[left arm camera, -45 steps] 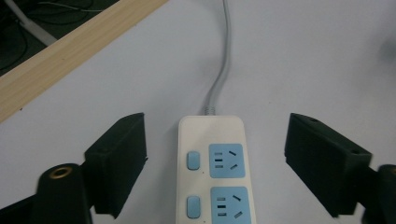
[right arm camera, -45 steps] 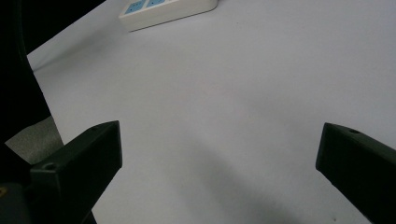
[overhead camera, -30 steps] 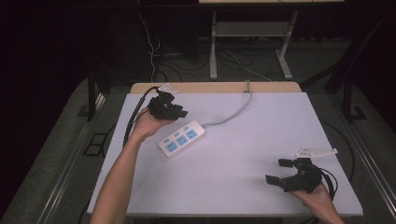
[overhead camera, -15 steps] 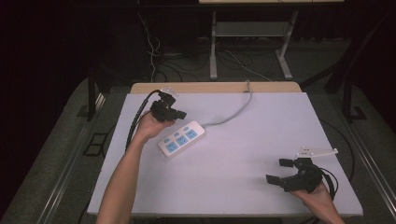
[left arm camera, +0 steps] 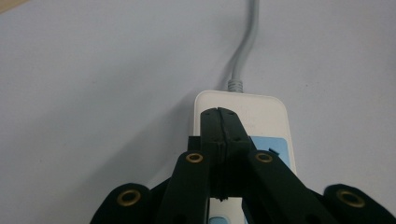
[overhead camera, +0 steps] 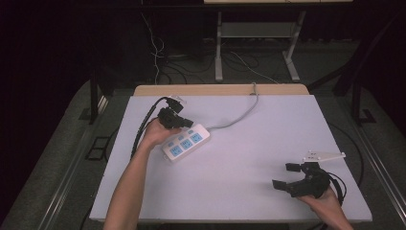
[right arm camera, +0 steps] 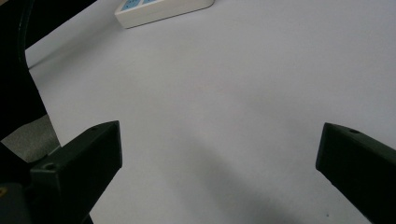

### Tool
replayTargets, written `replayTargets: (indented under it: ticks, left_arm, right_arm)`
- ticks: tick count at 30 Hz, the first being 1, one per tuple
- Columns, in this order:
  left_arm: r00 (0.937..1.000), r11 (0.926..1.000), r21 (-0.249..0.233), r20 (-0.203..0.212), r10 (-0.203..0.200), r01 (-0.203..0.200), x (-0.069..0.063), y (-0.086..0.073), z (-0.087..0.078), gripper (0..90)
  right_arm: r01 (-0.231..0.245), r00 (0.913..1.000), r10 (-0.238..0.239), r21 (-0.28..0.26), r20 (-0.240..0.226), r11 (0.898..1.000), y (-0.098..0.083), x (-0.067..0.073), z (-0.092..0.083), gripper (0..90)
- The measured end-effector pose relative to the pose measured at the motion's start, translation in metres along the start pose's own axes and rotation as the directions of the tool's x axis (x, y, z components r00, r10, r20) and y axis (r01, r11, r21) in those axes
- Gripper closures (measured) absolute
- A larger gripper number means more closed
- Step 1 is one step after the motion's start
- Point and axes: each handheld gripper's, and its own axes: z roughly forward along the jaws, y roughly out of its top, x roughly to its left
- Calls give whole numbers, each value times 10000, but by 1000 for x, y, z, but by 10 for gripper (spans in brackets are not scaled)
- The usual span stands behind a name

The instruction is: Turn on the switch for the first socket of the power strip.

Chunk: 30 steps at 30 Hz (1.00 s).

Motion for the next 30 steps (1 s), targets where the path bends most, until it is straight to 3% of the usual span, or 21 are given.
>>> replayTargets:
  ticks: [6,10,15,20,30]
  left_arm:
    - [9998,9998,184,195,-2,-2,-1,-1,5,891]
    - [9998,9983,575,132,117,-124,-2,-3,9,892]
    - [9998,9984,563,166,-96,87,-1,-6,9,892]
    - [9999,9987,481,-25,164,-163,-4,-9,10,894]
    - [9999,9993,367,-122,-28,33,-4,-10,13,899]
  right_arm:
    - [-5,10000,5,7,1,10000,0,0,0,2]
    - [20,10000,-20,13,3,10000,0,0,0,2]
    - [24,10000,-24,14,11,10000,0,0,0,2]
    - [36,10000,-36,50,35,10000,-1,0,1,1]
    - [10,10000,-10,-8,58,10000,0,-1,0,2]
